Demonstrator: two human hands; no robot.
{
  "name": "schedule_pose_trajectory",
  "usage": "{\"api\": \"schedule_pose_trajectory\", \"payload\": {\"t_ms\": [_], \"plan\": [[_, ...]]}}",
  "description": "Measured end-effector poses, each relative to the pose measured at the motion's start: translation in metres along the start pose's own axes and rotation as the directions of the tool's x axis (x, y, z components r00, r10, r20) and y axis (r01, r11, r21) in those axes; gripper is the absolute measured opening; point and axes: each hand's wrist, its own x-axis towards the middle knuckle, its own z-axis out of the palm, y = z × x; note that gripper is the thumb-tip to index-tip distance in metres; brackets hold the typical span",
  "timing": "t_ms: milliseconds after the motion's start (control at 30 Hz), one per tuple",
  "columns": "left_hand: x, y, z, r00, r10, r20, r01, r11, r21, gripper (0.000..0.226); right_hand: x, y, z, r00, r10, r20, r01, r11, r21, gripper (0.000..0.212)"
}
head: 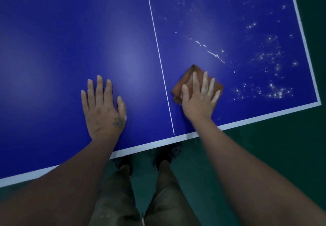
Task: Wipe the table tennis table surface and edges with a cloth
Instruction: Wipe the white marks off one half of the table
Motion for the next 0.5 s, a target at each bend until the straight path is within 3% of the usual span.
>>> {"api": "schedule_pose_trajectory", "payload": {"t_ms": [200,400,500], "plan": [[-0.005,0.0,0.003,0.997,0.048,-0.053,-0.048,0.999,-0.005,0.054,0.085,-0.004,-0.021,0.999,0.014,0.045,-0.016,0.999,0.038,0.073],[-0.02,0.073,0.01,0.996,-0.024,-0.088,0.012,0.99,-0.14,0.047,-0.023,0.021,0.007,0.974,-0.211,-0.079,0.21,0.978,-0.018,0.067],[-0.018,0.133,0.02,0.995,-0.071,-0.068,0.054,0.974,-0.218,0.047,-0.059,0.06,0.019,0.97,-0.21,-0.125,0.211,0.977,0.001,0.066]]}}
